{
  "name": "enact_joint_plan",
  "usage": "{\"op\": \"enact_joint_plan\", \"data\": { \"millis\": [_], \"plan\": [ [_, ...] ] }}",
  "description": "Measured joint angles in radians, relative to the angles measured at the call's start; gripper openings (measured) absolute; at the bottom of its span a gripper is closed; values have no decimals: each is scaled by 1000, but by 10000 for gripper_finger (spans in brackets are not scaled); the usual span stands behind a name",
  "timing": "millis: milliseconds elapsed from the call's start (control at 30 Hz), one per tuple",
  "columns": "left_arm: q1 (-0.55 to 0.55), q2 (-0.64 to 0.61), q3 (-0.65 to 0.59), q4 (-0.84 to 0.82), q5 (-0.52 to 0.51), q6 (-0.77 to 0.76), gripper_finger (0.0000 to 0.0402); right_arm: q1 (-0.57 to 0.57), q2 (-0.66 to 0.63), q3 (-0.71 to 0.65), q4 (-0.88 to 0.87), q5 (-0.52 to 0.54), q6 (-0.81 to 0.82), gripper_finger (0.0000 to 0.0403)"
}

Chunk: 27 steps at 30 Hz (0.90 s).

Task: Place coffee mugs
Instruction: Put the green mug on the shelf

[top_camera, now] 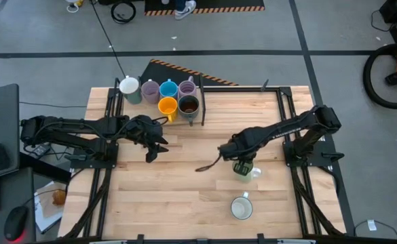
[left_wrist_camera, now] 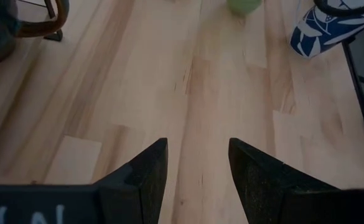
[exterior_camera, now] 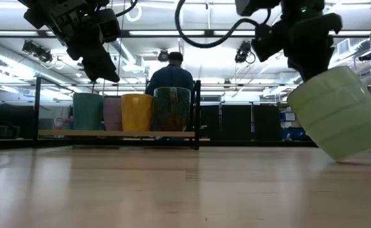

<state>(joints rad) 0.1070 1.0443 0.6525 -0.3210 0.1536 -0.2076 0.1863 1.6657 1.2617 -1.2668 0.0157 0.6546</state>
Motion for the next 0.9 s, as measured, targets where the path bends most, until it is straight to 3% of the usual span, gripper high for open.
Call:
{"op": "enact_joint_plan", "data": {
  "millis": [533,767,900],
  "plan": [
    [0,0,0,1,0,-28,176,201,0,-1,-68,96,229,12],
    [0,0,0,1,4,-41,176,237,0,-1,-63,62,279,18],
    [-3,0,0,20,65,-13,176,240,0,-1,-59,40,285,35]
  ]
}}
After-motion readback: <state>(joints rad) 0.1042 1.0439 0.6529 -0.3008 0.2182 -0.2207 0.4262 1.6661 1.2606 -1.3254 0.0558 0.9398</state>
